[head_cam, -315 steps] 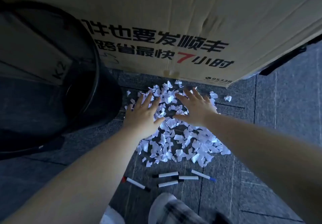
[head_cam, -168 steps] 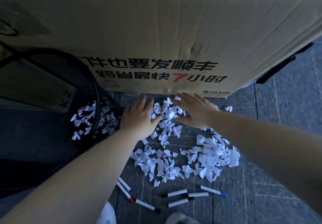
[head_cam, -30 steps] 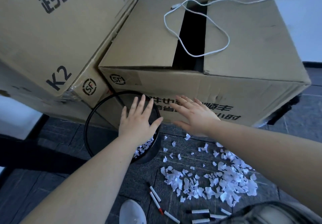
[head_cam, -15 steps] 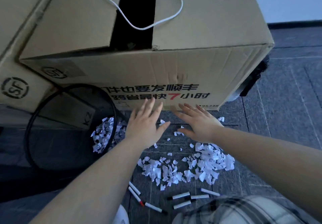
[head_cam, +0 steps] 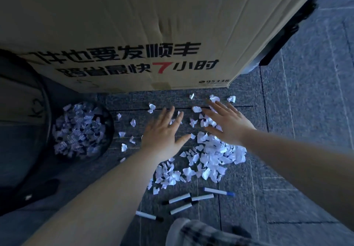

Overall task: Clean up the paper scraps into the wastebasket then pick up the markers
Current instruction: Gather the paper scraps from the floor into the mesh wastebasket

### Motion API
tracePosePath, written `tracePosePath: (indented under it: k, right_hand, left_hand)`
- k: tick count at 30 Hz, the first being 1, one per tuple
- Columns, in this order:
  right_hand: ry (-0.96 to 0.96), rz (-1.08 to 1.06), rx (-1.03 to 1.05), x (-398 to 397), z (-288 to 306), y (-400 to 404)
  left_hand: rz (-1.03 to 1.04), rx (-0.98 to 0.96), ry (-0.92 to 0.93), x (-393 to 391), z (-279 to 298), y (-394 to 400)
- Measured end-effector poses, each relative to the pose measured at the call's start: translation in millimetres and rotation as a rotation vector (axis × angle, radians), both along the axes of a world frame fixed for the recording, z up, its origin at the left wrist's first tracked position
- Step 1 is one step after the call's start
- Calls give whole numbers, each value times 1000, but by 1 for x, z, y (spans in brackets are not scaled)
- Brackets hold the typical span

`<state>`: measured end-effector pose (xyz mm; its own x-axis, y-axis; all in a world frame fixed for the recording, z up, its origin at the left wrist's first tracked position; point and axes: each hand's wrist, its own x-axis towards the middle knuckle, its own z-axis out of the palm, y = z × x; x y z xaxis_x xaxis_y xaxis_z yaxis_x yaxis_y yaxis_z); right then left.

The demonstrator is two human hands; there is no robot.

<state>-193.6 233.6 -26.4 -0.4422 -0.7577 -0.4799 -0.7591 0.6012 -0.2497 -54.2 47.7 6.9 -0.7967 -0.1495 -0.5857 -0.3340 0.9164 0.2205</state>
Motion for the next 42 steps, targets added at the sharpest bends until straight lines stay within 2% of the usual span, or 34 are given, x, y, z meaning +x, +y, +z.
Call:
tracePosePath:
  k: [7, 13, 17, 25, 33, 37, 42]
  right_hand:
    - [-34, -12, 34, 10, -32, 34]
    - [-38, 168, 76, 24, -47, 70]
    - [-16, 214, 91, 30, -53, 77]
    - [70, 230, 79, 42, -60, 75]
    - [168, 308, -122, 43, -61, 71]
    - [119, 343, -161, 36, -57, 56]
    - [-32, 362, 61, 30, -42, 35]
  left_hand:
    - [-46, 51, -42, 14, -45, 31]
    - [-143, 101, 6, 18, -66, 57]
    - [-189, 133, 30, 12, -78, 79]
    - [-230, 57, 160, 20, -90, 100]
    - [-280, 80, 382, 28, -90, 101]
    - [-298, 106, 282, 26, -90, 99]
    - [-213, 136, 104, 16, -75, 89]
